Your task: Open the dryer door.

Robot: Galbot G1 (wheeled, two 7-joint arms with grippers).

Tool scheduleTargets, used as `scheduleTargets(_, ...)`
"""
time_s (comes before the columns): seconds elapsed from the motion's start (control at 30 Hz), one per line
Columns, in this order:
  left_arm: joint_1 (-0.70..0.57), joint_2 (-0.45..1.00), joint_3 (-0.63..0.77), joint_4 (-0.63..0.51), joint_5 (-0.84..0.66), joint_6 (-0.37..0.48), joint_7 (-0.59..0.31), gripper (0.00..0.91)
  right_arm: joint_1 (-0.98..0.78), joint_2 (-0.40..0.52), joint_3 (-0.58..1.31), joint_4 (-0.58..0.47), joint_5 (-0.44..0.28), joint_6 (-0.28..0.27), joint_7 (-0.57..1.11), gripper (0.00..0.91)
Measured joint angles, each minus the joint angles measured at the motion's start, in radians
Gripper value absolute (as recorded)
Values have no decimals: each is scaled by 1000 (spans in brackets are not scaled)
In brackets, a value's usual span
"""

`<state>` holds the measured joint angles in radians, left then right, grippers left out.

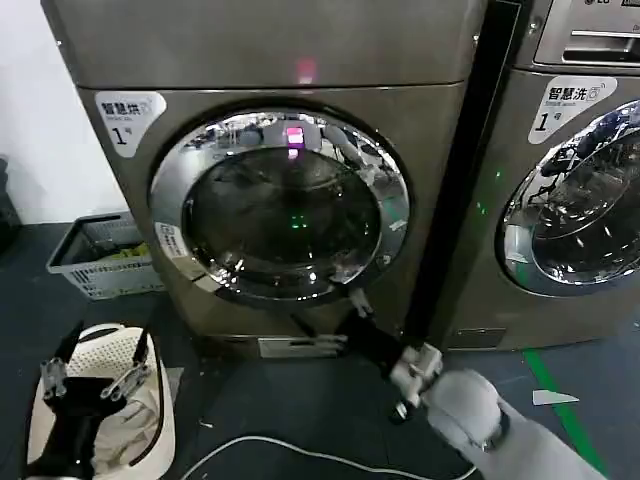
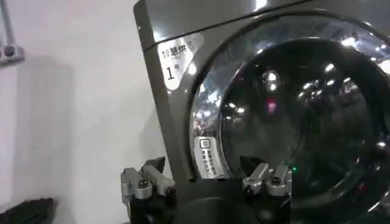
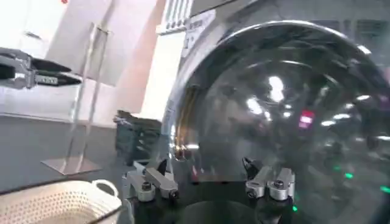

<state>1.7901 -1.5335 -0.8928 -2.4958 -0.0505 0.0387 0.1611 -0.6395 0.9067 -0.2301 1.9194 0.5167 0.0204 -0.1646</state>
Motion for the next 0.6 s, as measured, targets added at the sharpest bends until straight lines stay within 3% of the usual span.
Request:
scheduleTargets(0.3,1,-15,0,-4,9,-4,7,907,186,73,-148,-98,42,-17,22,907)
scheduleTargets(0.6,7,-19,2,-18,14,-7,12,907,280,158,-226,-204,40,-31,37,907)
